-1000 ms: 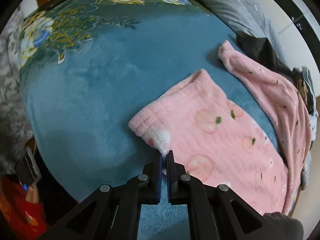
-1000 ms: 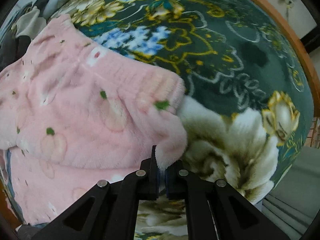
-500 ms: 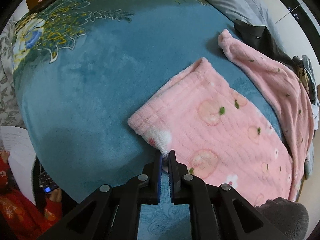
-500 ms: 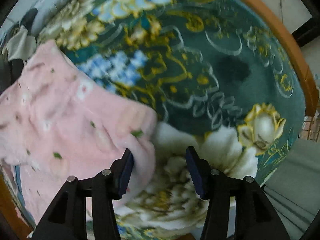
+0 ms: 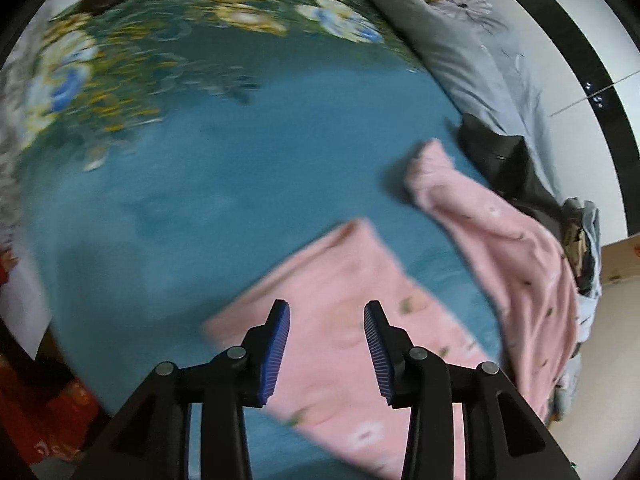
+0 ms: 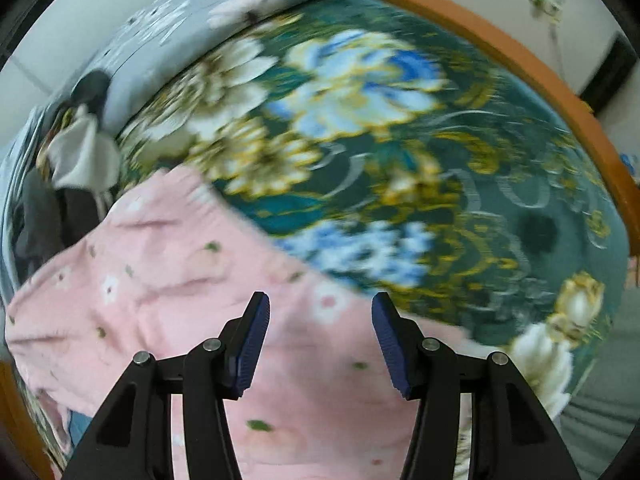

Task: Fold clothes

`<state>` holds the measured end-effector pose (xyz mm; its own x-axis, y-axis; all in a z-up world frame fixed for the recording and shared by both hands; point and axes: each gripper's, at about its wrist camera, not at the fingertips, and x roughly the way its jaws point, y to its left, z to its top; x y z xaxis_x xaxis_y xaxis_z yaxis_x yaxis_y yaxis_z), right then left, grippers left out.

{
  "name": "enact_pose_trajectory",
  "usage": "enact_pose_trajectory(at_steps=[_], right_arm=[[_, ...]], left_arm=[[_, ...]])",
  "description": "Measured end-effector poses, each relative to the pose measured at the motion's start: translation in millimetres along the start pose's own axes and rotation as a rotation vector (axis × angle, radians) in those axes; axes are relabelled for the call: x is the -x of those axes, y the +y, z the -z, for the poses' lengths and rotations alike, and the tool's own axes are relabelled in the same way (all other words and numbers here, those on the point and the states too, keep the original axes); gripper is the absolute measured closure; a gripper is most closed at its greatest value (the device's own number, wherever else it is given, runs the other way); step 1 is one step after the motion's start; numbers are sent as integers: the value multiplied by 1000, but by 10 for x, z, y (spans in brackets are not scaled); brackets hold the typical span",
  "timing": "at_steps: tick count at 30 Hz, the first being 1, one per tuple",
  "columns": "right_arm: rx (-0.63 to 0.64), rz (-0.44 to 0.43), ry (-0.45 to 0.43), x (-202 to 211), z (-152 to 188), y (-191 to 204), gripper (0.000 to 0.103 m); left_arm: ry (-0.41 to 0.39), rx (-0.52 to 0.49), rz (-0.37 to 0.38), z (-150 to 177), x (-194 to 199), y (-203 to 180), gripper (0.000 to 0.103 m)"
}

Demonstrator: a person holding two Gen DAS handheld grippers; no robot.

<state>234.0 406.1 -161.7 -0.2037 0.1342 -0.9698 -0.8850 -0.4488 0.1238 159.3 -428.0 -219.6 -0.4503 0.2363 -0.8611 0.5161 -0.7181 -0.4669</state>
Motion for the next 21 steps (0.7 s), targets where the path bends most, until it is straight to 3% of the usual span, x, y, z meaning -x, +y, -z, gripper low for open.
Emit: enact_pose_trajectory(at_steps=[4,8,13,21], right_arm=[[89,-23,33,-174,42,281,48],[182,-36,46,-267,33,514,48],[283,8,32,-264,-60,750,48],[267,49,49,-326,-102,872,48]], left_arm=[[35,-14,10,-234,-403,-417,61],[30,15,22,-438,-745,-597,61],[-47,154,61,-672,-1156,-576,63],[-96,177,81,-894,-1509,-671,63]])
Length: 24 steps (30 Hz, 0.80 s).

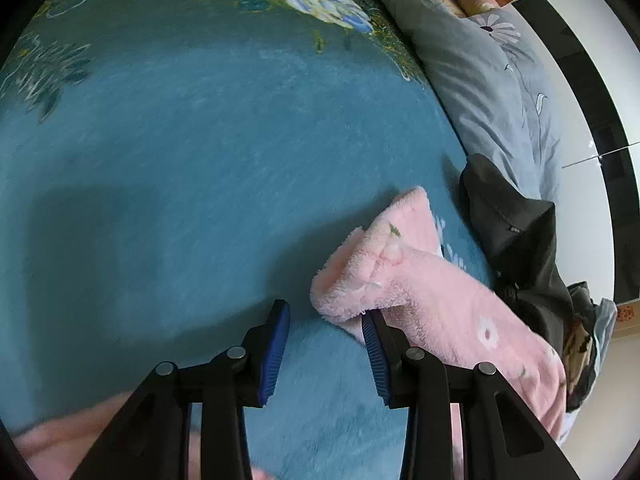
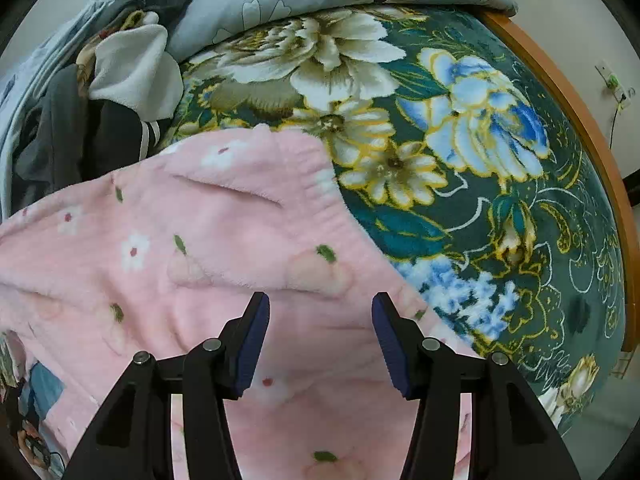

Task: Fold clothes

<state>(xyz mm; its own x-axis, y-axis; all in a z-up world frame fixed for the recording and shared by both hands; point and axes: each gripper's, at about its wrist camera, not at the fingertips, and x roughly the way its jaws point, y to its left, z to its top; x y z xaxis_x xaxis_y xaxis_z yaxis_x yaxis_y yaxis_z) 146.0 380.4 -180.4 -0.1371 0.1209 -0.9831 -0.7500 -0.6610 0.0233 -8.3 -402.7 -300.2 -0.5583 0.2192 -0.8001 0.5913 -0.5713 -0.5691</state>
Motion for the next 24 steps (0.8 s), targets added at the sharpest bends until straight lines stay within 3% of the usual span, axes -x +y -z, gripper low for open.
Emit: enact_pose_trajectory(at_steps=[4,6,8,12,15,20,24], right_arm=[[-6,-6,18,-32,8,86,48],[-4,-6,19,-33,7,131,48],[1,-7,17,-24,6,173,48],[0,-14,5,24,18,192,48],[-9,-15,-11,69,31,159,48],[-46,25,14,-51,94,62,48],[-53,-21,-1,6,49,115,48]], left_arm=[[-22,40,81,-137,24,-6,71],[-23,20,74,-178,18,-96,74],[-23,-10,54,-214,9,-200,95],[-54,-53,29,-253,138,-348,97],[-129,-73,78,-256,592,-271,97],[-80,-112,-80,-327,651,-12,97],[-6,-80,-154,-299,439,222,97]])
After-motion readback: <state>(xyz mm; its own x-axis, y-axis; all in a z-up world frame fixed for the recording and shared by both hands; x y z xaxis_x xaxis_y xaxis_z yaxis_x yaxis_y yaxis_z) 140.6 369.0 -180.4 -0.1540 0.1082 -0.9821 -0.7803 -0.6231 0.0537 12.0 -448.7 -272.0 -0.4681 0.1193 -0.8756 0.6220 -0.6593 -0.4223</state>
